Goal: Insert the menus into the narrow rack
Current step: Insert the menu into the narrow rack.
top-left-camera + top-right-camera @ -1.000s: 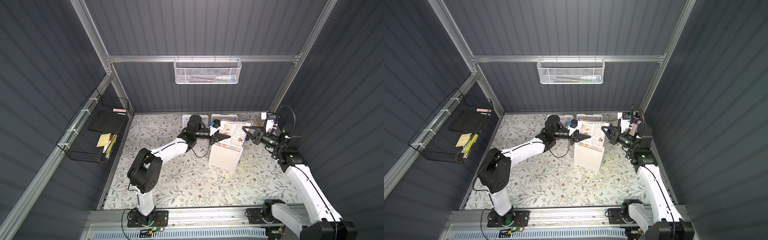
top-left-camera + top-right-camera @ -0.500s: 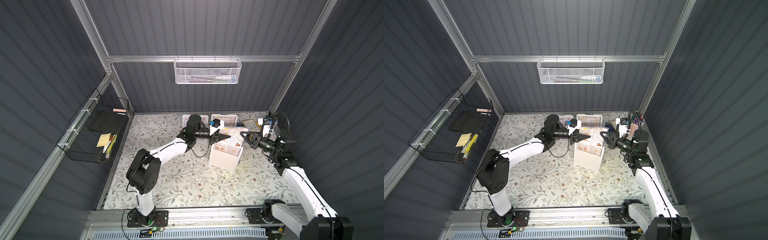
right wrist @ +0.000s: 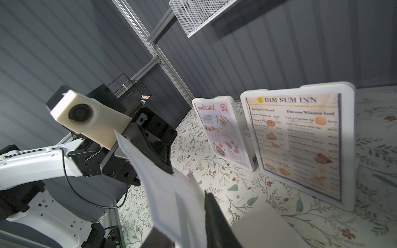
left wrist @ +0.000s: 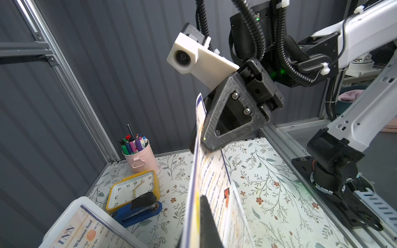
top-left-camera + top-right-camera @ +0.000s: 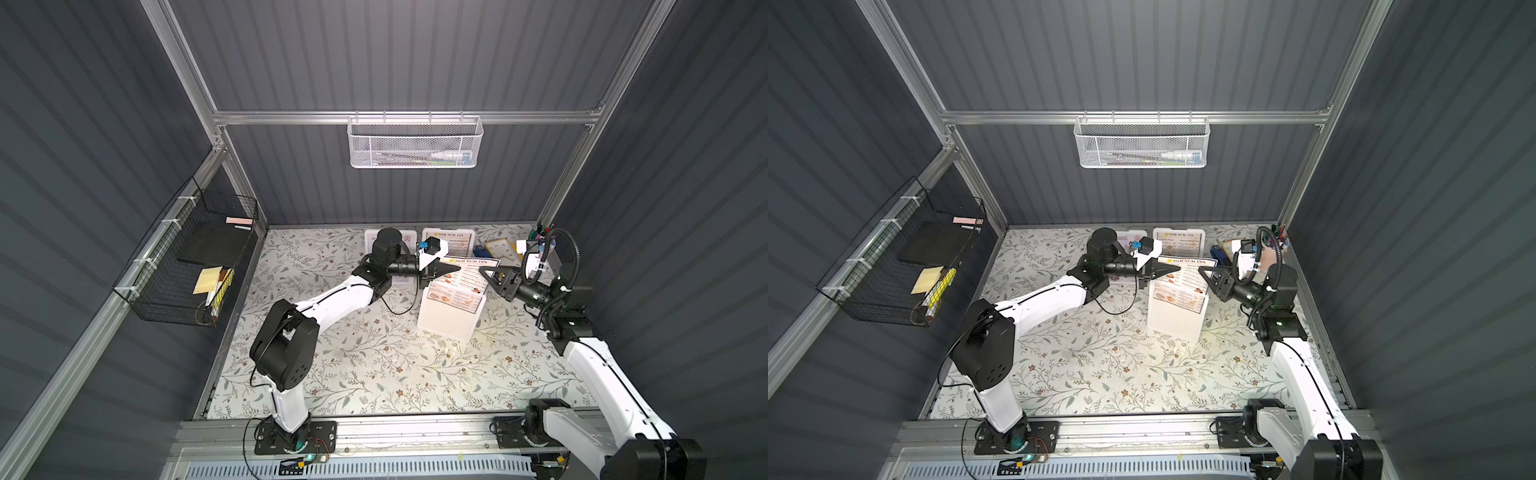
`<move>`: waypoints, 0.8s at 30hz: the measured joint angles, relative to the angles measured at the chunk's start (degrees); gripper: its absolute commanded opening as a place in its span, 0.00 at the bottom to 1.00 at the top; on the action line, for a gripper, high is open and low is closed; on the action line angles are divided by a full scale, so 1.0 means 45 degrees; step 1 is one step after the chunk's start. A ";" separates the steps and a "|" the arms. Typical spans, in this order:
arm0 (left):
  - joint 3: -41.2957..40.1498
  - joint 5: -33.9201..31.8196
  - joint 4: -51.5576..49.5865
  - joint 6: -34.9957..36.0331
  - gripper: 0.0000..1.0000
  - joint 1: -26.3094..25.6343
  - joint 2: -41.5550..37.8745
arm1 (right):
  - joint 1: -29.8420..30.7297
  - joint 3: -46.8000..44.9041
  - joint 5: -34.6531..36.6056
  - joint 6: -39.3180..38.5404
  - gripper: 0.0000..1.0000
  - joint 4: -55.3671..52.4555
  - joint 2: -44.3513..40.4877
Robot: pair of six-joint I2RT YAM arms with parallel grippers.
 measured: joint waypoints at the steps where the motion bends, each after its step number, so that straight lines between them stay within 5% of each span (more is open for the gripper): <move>1: -0.0015 0.0000 -0.0005 0.0044 0.03 0.0000 -0.0058 | 0.0000 0.0010 0.0005 0.0010 0.28 -0.0015 -0.0019; 9: -0.0437 0.0019 0.0010 0.0151 0.02 0.0000 -0.0248 | 0.0000 0.0461 0.0010 0.0092 0.26 -0.0019 -0.0024; 14: -0.0612 0.0024 0.0121 0.0146 0.04 0.0000 -0.0248 | 0.0000 0.0617 -0.0044 0.0233 0.10 0.0092 0.0369; 24: -0.0627 0.0112 0.0296 0.0102 0.31 0.0000 -0.0248 | 0.0005 0.0418 -0.0228 0.0126 0.00 0.0277 0.0481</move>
